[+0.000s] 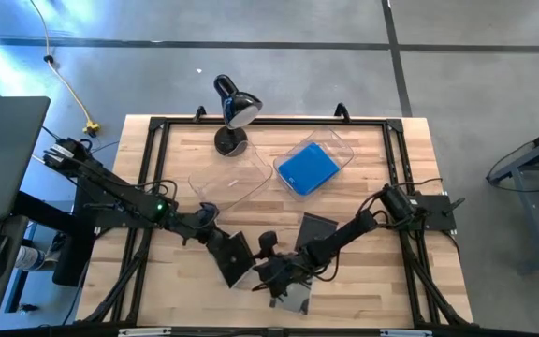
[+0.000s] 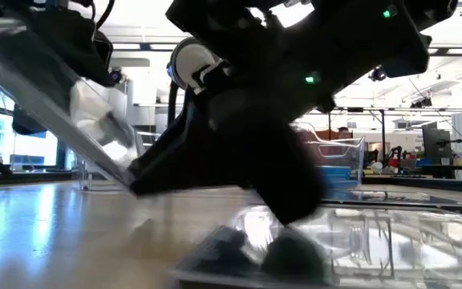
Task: Pick & place jewel cases by type
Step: Put the bottom left black CD case into the left transparent bin
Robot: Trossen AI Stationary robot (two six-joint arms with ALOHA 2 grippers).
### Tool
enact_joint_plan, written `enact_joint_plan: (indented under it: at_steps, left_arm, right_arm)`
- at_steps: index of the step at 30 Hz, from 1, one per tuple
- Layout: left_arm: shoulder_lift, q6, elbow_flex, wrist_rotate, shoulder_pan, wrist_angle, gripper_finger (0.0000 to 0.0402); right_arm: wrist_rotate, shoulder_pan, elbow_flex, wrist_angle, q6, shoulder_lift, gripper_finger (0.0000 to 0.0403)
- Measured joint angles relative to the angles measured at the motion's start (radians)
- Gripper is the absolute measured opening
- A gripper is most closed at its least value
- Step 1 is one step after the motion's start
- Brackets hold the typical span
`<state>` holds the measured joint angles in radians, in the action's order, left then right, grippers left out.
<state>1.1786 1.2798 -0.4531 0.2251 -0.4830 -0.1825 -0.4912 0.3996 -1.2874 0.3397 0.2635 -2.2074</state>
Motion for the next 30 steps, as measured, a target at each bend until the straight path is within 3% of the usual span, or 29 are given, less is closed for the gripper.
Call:
enact_joint_plan:
  at_steps: [7, 9, 13, 18, 22, 28, 30]
  left_arm:
    - [0.008, 0.035, 0.001, -0.038, -0.004, -0.073, 0.0167]
    - [0.008, 0.034, 0.000, -0.034, -0.004, -0.088, 0.0167]
    - [0.007, 0.016, 0.000, -0.010, -0.003, -0.083, 0.0167]
    - [0.007, -0.003, 0.000, -0.003, -0.003, -0.060, 0.0163]
    - [0.006, -0.011, 0.000, -0.001, -0.002, 0.007, 0.0128]
    - [0.005, -0.052, 0.001, 0.002, -0.002, 0.045, 0.0029]
    - [0.005, -0.060, 0.000, 0.002, -0.002, 0.045, 0.0013]
  right_arm:
    - [-0.192, -0.023, -0.007, 0.009, -0.061, 0.008, 0.0139]
    - [-0.184, -0.025, -0.007, 0.005, -0.098, 0.008, 0.0139]
    - [-0.063, -0.040, -0.005, 0.001, -0.107, 0.008, 0.0139]
    - [-0.095, -0.037, -0.004, 0.004, -0.107, 0.008, 0.0139]
    - [-0.086, -0.038, -0.004, 0.005, -0.107, 0.006, 0.0139]
    - [-0.084, -0.037, -0.003, 0.002, -0.107, 0.006, 0.0139]
    - [-0.083, -0.037, -0.003, 0.001, -0.107, 0.005, 0.0139]
